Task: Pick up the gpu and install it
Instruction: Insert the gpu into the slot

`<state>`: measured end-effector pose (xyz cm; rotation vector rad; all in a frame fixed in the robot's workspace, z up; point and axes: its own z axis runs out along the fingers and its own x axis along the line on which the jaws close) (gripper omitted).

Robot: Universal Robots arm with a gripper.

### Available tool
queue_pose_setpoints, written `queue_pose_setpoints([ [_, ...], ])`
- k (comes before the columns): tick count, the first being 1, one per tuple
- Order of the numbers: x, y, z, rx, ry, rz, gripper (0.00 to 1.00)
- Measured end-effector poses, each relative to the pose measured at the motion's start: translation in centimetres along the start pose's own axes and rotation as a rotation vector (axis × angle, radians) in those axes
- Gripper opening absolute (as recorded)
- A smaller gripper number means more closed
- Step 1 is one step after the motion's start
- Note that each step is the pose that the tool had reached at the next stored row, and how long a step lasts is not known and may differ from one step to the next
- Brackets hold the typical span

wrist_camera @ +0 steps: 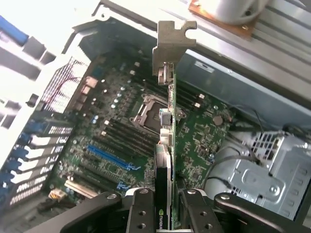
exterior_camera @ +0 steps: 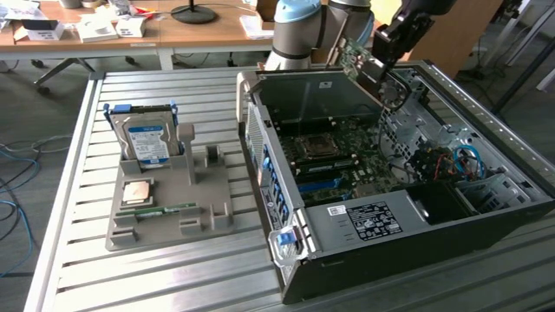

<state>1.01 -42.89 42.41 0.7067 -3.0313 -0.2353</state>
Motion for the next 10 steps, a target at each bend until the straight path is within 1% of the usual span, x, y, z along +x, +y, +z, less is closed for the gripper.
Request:
queue_pose_setpoints([
  [10,0.00,-0.01,0.05,-0.0026,0.0276,-0.180,0.26],
])
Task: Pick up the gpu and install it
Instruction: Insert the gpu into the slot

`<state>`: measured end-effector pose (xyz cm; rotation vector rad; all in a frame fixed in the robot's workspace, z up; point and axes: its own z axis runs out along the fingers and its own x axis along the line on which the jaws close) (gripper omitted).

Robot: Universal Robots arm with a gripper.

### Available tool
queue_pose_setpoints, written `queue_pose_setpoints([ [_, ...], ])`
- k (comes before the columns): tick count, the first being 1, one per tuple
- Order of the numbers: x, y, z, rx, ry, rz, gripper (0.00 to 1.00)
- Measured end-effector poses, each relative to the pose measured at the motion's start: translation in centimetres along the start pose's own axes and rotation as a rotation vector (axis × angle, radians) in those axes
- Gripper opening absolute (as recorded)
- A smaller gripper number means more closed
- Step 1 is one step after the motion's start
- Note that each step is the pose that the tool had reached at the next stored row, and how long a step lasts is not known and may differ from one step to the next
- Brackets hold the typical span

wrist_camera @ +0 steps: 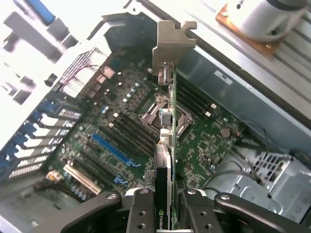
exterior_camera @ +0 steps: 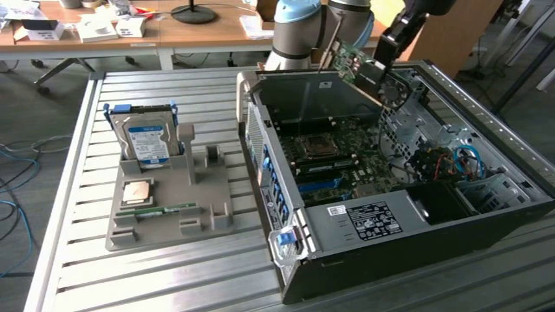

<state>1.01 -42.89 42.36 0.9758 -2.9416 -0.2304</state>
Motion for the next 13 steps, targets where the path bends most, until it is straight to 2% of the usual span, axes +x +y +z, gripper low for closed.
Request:
queue_pose_setpoints([
  [13,0.00,-0.01,0.06,-0.0035,0.0357,-0.234,0.26],
])
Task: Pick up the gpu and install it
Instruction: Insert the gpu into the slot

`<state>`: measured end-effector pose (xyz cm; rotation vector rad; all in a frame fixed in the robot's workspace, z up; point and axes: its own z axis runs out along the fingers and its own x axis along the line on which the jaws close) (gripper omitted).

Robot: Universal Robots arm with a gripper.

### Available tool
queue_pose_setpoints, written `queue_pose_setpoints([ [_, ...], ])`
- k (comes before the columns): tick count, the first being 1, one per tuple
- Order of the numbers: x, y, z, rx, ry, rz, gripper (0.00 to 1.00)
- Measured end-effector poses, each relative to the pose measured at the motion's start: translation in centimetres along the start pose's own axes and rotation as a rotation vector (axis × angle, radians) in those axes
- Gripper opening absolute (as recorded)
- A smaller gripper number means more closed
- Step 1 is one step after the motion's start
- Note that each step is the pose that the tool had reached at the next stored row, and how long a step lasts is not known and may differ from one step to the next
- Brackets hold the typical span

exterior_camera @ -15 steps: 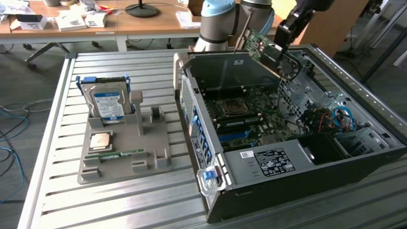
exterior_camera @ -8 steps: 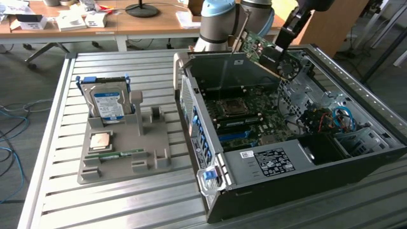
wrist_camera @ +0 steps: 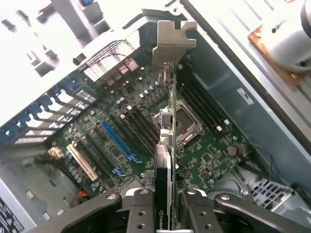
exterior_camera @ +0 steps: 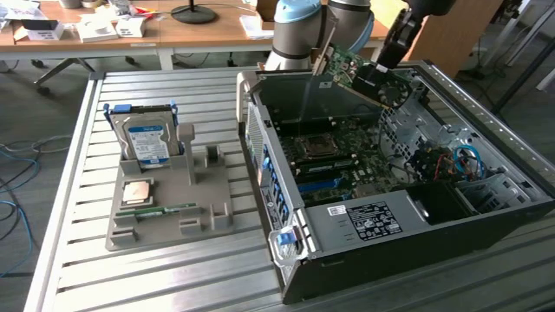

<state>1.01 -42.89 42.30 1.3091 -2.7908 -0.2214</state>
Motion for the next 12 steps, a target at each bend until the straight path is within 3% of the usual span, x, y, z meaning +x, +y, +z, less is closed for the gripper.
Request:
queue_pose_setpoints([
  [12,0.00,-0.01,0.05,-0.0032,0.0327,-0.214,0.26],
])
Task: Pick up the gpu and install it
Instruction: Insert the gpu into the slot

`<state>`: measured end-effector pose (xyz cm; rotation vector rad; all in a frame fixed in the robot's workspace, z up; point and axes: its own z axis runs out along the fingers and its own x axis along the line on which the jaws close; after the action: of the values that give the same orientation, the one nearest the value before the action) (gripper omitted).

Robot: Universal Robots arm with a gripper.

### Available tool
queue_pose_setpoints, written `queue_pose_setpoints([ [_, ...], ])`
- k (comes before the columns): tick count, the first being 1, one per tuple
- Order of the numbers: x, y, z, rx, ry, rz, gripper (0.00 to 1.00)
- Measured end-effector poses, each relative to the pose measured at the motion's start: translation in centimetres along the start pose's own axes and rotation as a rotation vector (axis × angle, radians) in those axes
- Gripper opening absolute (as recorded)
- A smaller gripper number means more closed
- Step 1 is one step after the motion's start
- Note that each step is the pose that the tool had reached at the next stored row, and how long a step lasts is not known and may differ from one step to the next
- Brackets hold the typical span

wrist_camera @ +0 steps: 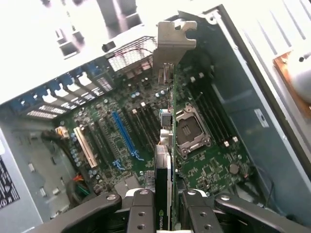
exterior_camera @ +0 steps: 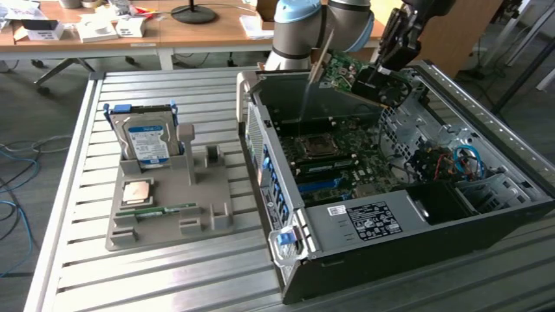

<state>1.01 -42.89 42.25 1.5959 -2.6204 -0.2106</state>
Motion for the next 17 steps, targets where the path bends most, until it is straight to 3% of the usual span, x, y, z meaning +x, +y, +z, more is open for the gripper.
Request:
queue_pose_setpoints([
  [13,0.00,-0.01,0.05,-0.0034,0.0357,-0.234,0.26],
  [17,0.00,-0.01,0.07,-0.0041,0.0434,-0.285,0.26],
])
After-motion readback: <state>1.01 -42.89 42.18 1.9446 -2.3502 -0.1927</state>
